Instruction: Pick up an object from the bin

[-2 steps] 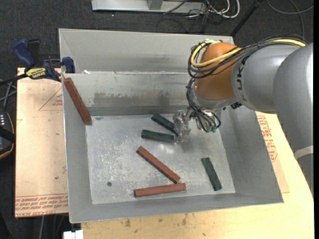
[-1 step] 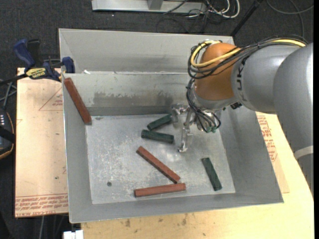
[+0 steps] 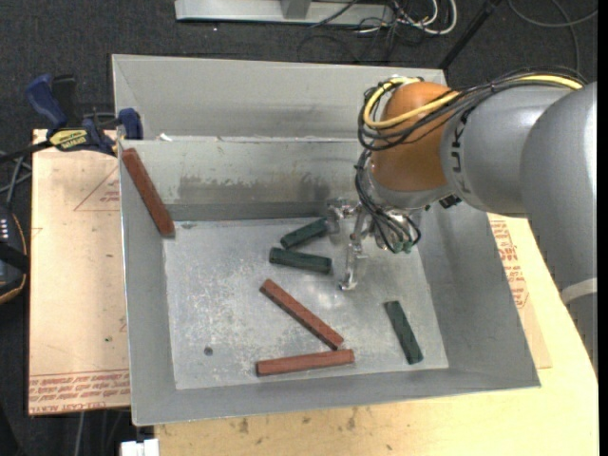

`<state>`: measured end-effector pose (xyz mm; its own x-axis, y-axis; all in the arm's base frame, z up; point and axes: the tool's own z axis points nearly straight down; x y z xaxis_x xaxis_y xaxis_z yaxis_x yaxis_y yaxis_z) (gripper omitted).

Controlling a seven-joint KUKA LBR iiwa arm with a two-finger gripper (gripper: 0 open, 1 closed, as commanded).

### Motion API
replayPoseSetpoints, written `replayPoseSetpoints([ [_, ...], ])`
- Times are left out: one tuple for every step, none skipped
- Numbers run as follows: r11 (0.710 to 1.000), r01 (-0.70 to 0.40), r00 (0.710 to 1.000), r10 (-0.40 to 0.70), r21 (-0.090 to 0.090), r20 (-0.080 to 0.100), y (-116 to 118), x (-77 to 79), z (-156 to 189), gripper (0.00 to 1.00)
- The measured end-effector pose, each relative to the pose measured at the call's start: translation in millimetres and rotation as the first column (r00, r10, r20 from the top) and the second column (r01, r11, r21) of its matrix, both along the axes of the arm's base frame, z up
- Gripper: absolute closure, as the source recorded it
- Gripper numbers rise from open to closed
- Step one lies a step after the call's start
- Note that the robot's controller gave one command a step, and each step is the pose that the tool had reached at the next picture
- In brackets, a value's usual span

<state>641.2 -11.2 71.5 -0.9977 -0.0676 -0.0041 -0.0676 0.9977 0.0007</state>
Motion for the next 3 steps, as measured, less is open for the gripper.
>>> replayPoseSetpoints([
  [0.984,-0.178,0.984,0.178,0.000,0.006,43.4,-39.1,1.5,1.00],
  [0.984,-0.179,0.984,0.179,0.000,0.000,43.0,-40.8,-0.3,0.00],
  [0.984,-0.179,0.984,0.179,0.000,0.000,43.0,-40.8,-0.3,0.00],
])
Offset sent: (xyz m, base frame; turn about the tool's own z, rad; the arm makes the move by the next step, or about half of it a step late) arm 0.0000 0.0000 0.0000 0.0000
